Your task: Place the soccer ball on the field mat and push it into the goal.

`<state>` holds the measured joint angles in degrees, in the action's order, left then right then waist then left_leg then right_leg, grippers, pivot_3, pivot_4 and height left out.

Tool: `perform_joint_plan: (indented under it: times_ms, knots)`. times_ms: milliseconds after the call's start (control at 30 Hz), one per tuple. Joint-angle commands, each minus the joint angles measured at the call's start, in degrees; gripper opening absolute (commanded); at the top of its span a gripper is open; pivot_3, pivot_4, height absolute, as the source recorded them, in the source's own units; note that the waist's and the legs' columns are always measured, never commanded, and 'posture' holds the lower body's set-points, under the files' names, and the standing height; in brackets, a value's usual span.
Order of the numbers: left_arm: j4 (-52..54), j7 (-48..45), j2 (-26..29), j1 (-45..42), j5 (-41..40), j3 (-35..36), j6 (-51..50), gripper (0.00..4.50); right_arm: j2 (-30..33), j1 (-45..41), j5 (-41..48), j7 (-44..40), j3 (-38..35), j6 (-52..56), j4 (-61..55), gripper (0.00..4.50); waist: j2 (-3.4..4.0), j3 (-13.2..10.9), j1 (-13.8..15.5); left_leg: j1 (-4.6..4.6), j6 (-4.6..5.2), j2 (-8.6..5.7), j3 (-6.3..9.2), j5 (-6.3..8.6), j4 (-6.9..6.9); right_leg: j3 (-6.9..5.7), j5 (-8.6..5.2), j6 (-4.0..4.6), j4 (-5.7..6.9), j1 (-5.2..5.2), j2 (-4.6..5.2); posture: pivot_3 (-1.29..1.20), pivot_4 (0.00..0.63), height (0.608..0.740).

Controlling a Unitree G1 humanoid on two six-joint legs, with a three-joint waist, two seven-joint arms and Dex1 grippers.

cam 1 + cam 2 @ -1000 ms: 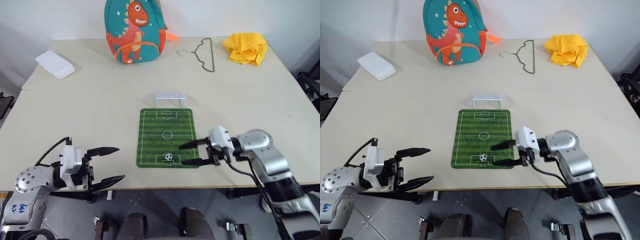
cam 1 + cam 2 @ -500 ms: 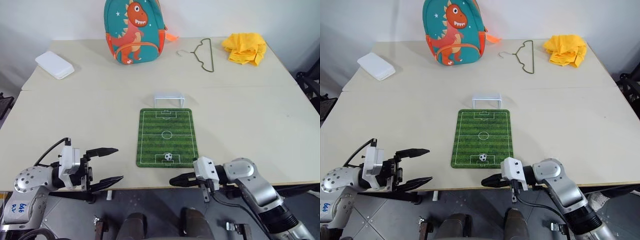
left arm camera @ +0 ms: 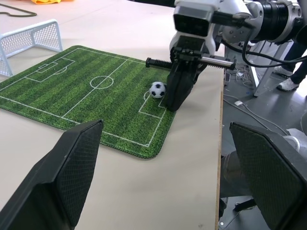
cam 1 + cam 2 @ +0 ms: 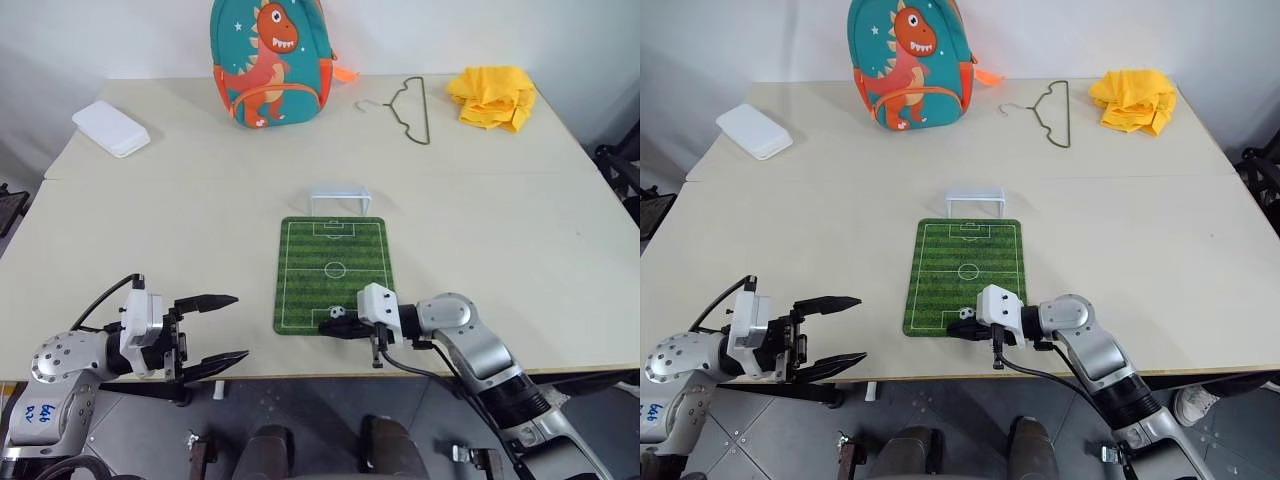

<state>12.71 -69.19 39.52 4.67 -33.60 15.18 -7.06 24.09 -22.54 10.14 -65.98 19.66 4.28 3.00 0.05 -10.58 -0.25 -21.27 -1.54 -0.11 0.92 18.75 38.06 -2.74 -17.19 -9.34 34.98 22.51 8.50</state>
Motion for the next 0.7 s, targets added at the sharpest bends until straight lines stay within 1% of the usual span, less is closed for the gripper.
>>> perform_joint_plan:
  times_ms: [33,133,233,333,433,533,567,633,700]
  knots:
    - [1.9,0.7,0.4,0.0,-0.8,0.8,0.1,4.5,-1.7,-3.8,-1.6,2.5,-1.1,-3.7,4.1,0.01,0.0,0.0,-0.2,0.0,0.0,0.0,0.0,0.0,0.0,0.0,0.0,0.0,0.0,0.0,0.0,0.0,0.15,0.74]
    - [2.0,1.1,0.3,0.2,-0.9,0.9,0.2,4.5,-2.7,-7.6,-3.4,4.7,-2.2,-7.9,9.8,0.01,0.0,0.0,-0.6,0.01,0.0,0.0,-0.03,0.0,0.02,0.0,0.01,0.01,0.02,0.0,0.0,0.0,0.15,0.74]
    - [2.1,1.7,-0.1,0.5,-0.8,0.8,0.2,4.5,-4.7,-14.0,-3.9,10.2,-5.8,-10.1,17.6,0.01,0.0,0.0,-1.1,0.01,-0.01,0.01,0.0,0.0,0.0,-0.01,0.01,0.01,0.05,0.02,0.0,0.0,0.15,0.74]
    - [2.4,2.5,-0.4,0.8,-0.9,0.7,0.0,4.5,-4.4,-15.8,-3.6,10.8,-7.5,-10.3,20.0,0.01,0.0,0.0,-1.3,-0.01,-0.02,0.01,0.01,-0.01,-0.02,-0.01,0.01,0.01,0.04,0.04,0.01,0.0,0.15,0.74]
    - [2.5,3.6,-0.6,1.0,-0.7,0.9,-0.1,4.5,-2.7,-14.5,-2.3,8.7,-8.7,-9.7,18.2,0.01,0.0,0.0,-1.4,-0.01,-0.03,0.03,0.02,0.03,-0.05,-0.07,0.01,0.01,0.02,0.04,0.01,0.0,0.15,0.74]
    - [1.9,7.8,-1.0,0.2,2.3,1.8,1.3,4.5,1.3,-10.0,3.6,2.4,-11.5,-7.5,11.8,0.01,0.0,0.0,-1.1,-0.03,0.0,0.02,0.01,0.05,-0.06,-0.08,0.01,0.01,-0.02,0.03,0.02,0.0,0.15,0.74]
    - [1.5,9.5,-1.2,-0.3,3.7,2.3,2.4,4.5,3.3,-7.9,6.9,-0.4,-13.3,-6.5,9.0,0.01,0.0,0.0,-1.1,-0.04,0.02,0.01,0.02,0.06,-0.04,-0.09,0.01,0.0,-0.03,0.03,0.03,0.0,0.15,0.74]
    - [0.9,12.6,-1.5,-1.1,4.6,3.9,3.3,4.5,8.0,-3.6,11.4,-3.5,-17.7,-4.7,5.1,0.01,-0.01,0.0,-0.7,-0.07,0.04,0.0,0.0,0.07,-0.01,-0.1,0.02,-0.01,-0.07,0.01,0.04,0.0,0.15,0.74]
    - [0.8,14.3,-1.6,-1.3,4.3,5.3,3.2,4.5,12.1,0.0,13.8,-4.2,-22.5,-4.9,3.0,0.01,-0.02,0.0,-0.3,-0.05,0.06,0.01,-0.04,0.08,0.01,-0.1,0.02,-0.03,-0.11,-0.03,0.04,0.0,0.15,0.74]
